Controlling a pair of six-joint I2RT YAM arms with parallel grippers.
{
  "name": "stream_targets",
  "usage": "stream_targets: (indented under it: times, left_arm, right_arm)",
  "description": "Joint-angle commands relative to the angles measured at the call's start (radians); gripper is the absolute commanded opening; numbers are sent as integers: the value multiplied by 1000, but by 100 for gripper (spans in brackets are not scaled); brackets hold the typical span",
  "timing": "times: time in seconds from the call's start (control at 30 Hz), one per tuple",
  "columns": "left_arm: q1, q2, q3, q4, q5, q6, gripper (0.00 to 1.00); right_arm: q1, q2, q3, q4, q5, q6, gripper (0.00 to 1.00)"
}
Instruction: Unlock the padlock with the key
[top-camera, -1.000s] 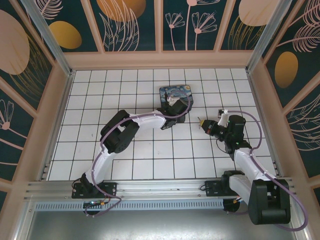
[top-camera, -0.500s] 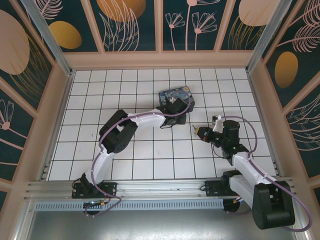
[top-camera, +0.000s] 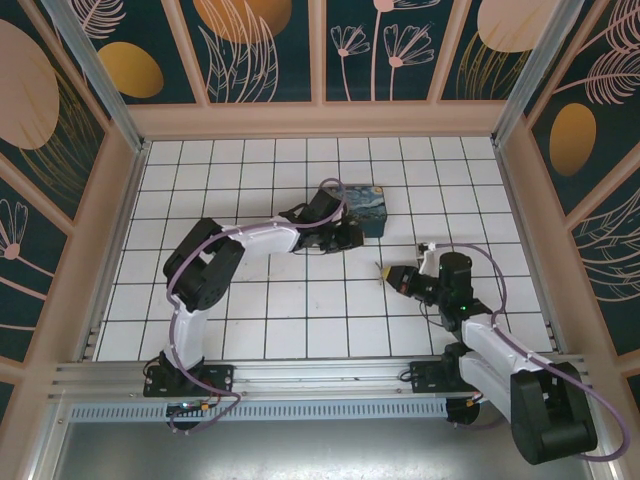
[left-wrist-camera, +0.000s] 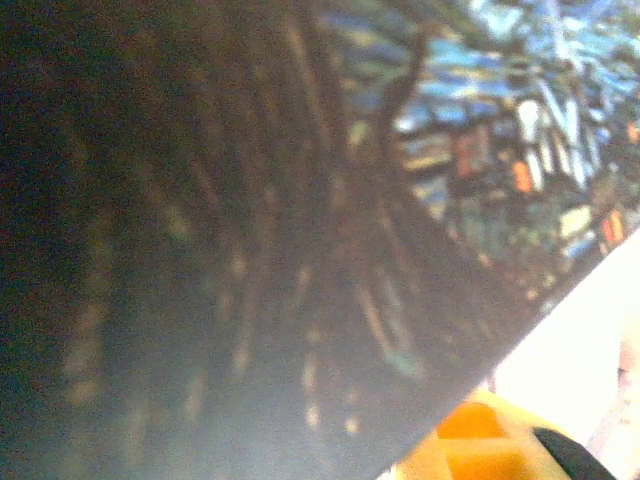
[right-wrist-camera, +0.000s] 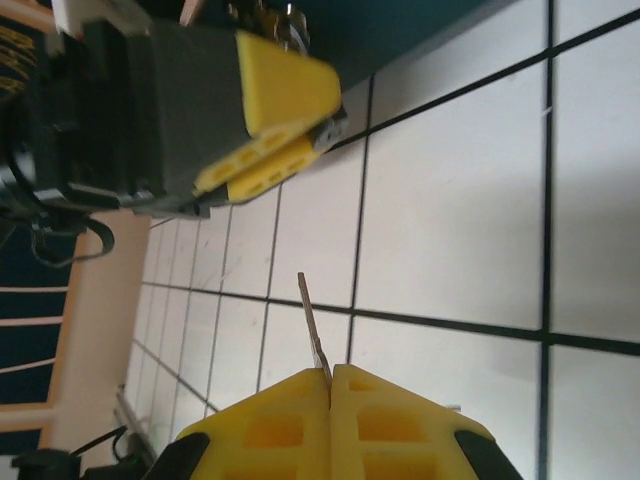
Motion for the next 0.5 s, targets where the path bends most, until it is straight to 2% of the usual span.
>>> stream_targets:
  times: [0.0, 0.1, 0.37, 0.47]
  left_arm:
    - [10, -69, -16, 153, 125, -92, 8]
    - [15, -88, -34, 215, 171, -151, 9]
    - [27, -109, -67, 311, 242, -279, 9]
    - [32, -115, -73, 320, 248, -294, 9]
  right_arm:
    - [41, -4, -22, 155, -10, 101, 0]
    - [61, -4, -14, 190, 12, 121, 0]
    - [55, 34, 28, 199, 84, 12, 0]
    - [41, 52, 27, 276, 71, 22, 0]
